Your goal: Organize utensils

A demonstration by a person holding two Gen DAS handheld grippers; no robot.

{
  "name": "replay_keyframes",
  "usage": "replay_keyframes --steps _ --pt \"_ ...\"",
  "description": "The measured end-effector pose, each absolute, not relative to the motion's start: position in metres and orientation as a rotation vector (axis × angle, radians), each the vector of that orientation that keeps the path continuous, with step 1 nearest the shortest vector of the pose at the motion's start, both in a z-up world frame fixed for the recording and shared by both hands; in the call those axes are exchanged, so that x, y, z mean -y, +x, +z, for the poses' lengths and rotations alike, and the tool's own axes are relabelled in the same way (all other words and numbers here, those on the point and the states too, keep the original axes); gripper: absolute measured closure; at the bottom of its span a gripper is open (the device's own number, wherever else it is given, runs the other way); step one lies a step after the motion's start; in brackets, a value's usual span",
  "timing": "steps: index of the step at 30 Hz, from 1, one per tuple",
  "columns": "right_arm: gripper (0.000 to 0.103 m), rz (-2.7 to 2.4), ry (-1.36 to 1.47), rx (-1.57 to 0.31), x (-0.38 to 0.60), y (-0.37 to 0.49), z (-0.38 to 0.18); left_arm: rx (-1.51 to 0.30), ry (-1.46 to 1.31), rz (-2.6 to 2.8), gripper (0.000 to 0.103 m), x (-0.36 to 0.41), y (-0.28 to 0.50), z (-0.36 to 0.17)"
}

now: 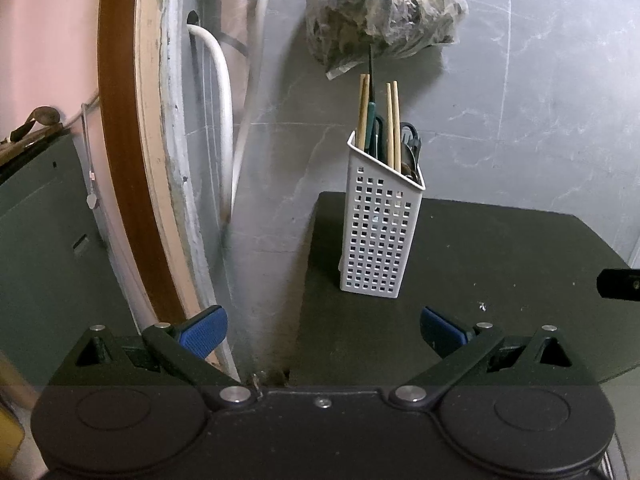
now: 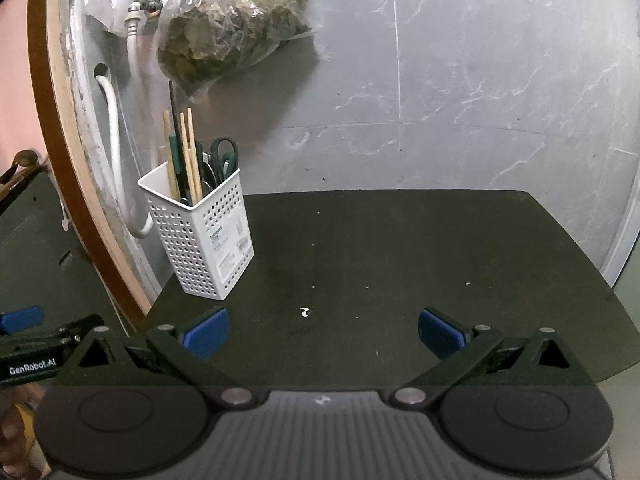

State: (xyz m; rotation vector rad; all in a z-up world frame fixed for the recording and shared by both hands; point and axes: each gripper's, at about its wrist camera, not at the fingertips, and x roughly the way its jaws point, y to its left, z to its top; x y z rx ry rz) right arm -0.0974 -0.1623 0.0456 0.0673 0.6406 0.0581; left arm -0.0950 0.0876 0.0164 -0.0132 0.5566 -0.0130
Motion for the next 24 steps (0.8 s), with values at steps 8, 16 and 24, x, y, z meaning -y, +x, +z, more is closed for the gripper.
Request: replay_keyframes --steps 8,16,24 --pt "0.0 0.062 0.075 -0.674 0.168 -0.096 0.038 -0.563 -0.015 -0.014 0.001 -0.082 -0.095 0.015" --pt "0.0 0.064 0.078 -0.676 0.174 -0.101 0.038 -0.556 -0.012 -0.017 0.001 -0.077 -0.097 0.017" --pt "0.0 0.058 0.085 -0.675 0.18 -0.103 0.038 -0.55 0.004 -0.03 0.001 -0.067 -0.1 0.02"
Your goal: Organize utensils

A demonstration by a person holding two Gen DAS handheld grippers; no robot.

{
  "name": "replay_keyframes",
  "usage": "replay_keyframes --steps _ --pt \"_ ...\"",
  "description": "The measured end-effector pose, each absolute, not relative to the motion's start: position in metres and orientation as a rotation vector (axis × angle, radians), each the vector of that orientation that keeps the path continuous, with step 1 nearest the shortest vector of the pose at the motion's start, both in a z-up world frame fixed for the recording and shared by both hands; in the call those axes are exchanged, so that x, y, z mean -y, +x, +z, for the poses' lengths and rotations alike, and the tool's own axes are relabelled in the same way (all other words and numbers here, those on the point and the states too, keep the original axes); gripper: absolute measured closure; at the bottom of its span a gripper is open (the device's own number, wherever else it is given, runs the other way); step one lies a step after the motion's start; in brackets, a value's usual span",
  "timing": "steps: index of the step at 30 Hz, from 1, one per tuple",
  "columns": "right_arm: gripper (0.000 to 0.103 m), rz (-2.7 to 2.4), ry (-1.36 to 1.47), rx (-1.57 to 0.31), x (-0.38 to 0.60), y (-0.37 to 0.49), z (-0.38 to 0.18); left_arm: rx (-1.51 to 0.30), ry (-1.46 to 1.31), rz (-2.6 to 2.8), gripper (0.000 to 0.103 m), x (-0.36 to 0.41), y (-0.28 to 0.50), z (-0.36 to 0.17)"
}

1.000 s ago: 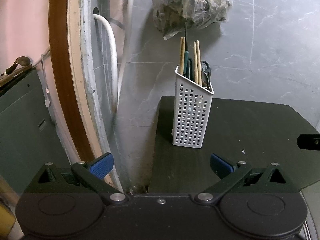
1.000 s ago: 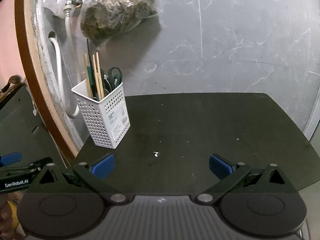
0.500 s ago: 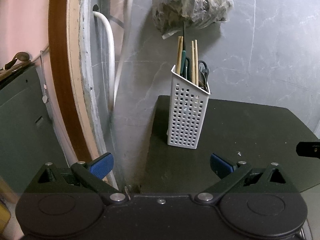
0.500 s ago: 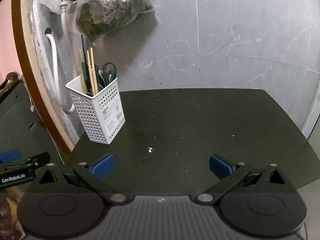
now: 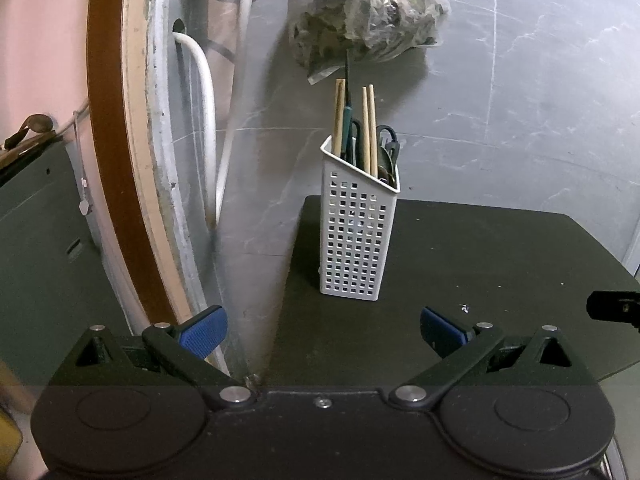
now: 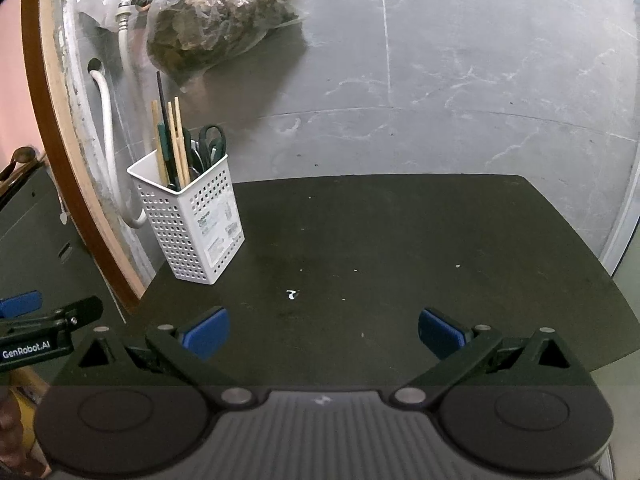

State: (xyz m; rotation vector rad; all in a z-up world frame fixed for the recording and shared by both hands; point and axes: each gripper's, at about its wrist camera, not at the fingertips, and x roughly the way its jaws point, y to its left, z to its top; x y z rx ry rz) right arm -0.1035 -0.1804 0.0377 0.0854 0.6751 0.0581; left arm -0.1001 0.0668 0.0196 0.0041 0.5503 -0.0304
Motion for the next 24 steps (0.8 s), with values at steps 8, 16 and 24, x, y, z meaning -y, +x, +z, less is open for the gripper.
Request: replay_keyframes --steps 8,16,24 --pt "0.0 0.056 0.091 -0.677 0.1848 -0.1061 0.0377 -0.552 0.009 -0.028 0.001 -0.0621 -0.1018 0.0201" --pt "0.0 0.056 0.097 -0.675 0.1869 -0.1071 0.0372 -0.55 0.011 -0.026 0.001 -0.0597 -0.1031 0.0209" --pt "0.0 0.054 0.099 -0.675 0.1871 -0.1074 0.0371 -0.552 0.013 -0.027 0.001 -0.0597 -0.1053 0.0216"
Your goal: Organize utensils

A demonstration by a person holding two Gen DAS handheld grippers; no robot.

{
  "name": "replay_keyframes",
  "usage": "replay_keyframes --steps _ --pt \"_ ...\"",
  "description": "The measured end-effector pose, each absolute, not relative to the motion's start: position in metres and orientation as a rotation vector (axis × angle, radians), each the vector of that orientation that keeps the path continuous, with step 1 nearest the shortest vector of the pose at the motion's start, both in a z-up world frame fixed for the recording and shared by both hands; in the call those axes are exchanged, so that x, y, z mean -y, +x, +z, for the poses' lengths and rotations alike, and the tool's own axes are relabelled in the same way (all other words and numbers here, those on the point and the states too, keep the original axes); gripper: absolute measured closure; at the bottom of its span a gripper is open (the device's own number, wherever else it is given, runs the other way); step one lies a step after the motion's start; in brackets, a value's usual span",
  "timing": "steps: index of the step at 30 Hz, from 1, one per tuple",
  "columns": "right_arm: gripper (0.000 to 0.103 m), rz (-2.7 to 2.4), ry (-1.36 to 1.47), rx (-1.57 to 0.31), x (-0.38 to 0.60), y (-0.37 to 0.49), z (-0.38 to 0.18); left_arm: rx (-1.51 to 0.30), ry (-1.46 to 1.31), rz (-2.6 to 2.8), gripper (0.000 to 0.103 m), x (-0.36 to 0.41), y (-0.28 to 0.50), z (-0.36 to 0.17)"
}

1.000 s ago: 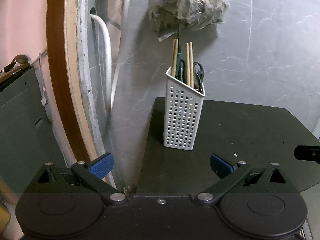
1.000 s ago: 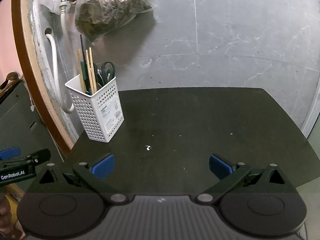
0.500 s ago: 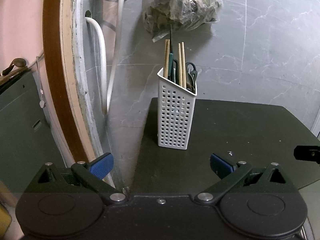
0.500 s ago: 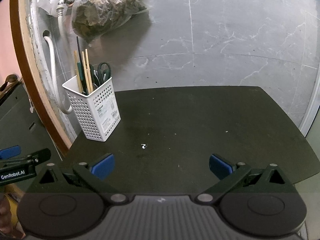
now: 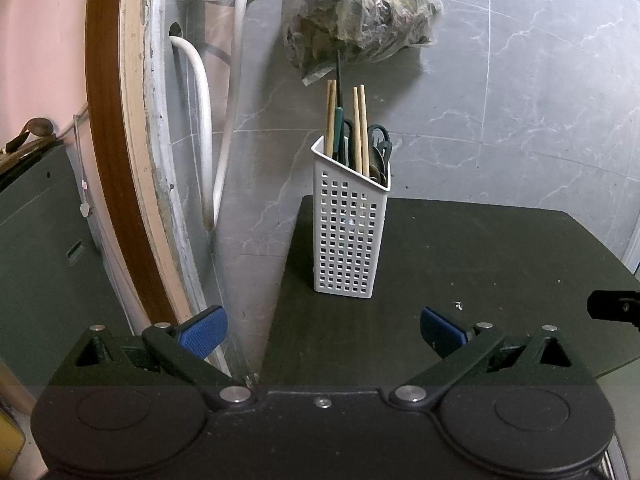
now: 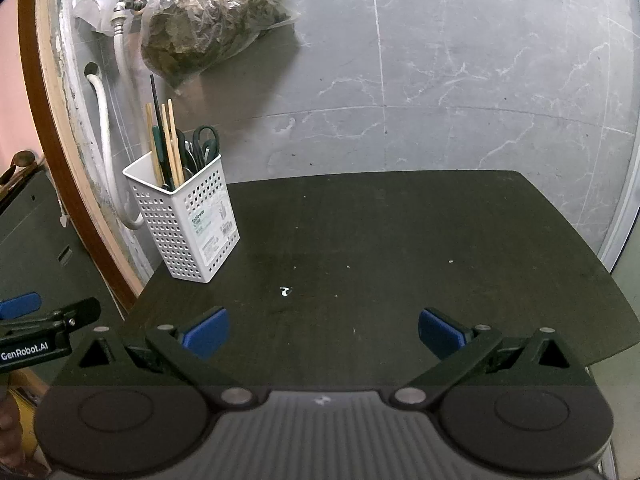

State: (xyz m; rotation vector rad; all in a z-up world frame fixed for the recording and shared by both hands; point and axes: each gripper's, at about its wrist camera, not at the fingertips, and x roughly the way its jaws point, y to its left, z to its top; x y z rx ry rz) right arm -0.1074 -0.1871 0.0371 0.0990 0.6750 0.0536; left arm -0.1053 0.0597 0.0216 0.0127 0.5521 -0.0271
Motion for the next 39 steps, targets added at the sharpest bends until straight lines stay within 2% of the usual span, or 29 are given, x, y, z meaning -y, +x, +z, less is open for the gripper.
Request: replay_keyframes --steps 39 --pt "0.0 0.025 0.103 -0.665 0.1835 -0.11 0.0395 -0.561 0.007 -0.041 0.001 -0.0637 -0.0994 0.0184"
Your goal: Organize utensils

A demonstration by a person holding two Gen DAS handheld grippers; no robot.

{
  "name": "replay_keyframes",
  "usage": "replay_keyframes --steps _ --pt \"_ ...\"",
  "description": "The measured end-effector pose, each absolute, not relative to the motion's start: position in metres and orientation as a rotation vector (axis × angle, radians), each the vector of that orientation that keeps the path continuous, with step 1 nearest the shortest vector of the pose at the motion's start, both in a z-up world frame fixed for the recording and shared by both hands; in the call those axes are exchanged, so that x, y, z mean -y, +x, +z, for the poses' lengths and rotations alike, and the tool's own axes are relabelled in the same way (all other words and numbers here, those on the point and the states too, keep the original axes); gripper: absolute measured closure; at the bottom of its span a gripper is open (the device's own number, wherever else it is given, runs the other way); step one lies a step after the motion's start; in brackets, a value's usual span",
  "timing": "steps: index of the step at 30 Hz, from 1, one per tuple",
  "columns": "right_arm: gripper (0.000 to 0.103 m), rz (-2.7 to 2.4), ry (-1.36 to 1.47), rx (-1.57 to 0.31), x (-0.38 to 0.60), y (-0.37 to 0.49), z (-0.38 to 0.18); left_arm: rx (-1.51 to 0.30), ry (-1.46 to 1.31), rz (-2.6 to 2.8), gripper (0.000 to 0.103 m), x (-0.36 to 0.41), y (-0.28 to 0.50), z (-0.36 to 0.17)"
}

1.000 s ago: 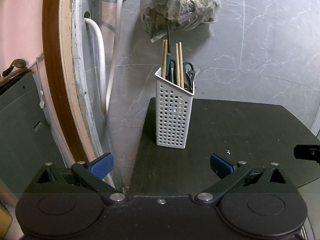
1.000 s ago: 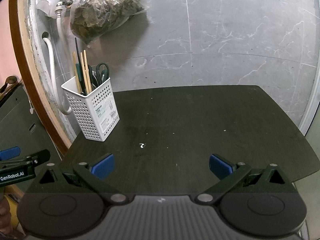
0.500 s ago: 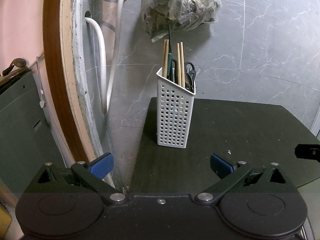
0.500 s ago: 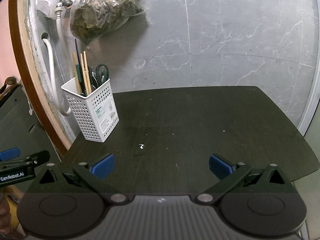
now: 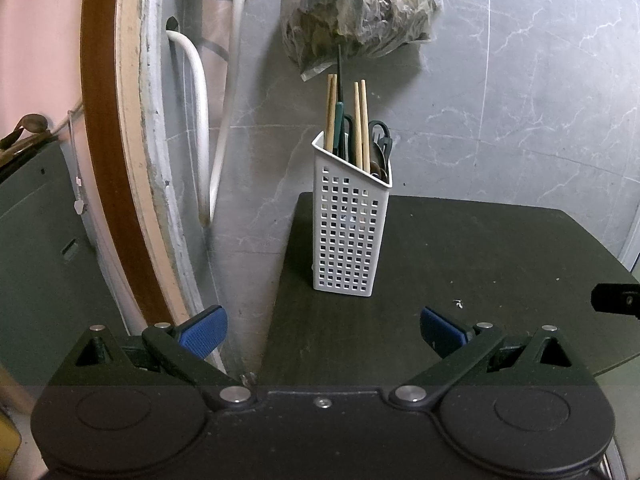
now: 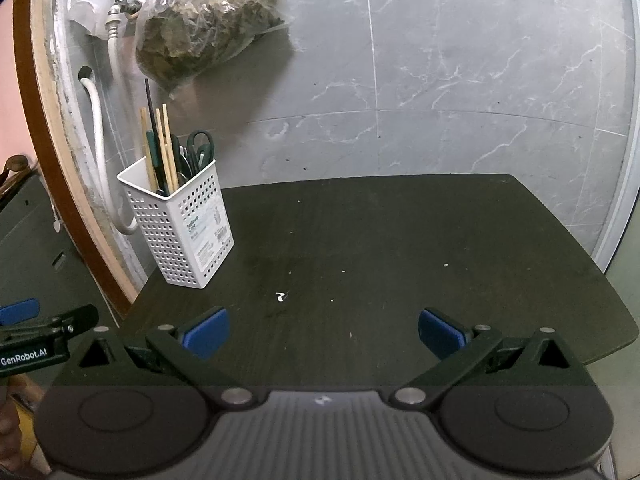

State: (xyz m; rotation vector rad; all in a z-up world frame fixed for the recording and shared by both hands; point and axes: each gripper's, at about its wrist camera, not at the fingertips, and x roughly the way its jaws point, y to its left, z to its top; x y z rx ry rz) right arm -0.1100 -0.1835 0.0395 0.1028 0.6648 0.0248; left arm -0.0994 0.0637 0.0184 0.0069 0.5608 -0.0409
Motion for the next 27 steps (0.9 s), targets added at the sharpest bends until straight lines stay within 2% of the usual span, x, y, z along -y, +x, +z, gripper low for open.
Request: replay_keyframes --steps 27 --pt "0.0 0.005 0.095 -0.679 0.183 -0.1 0.038 -0.575 -0.001 -0.052 0.001 -0.064 -0.087 0.015"
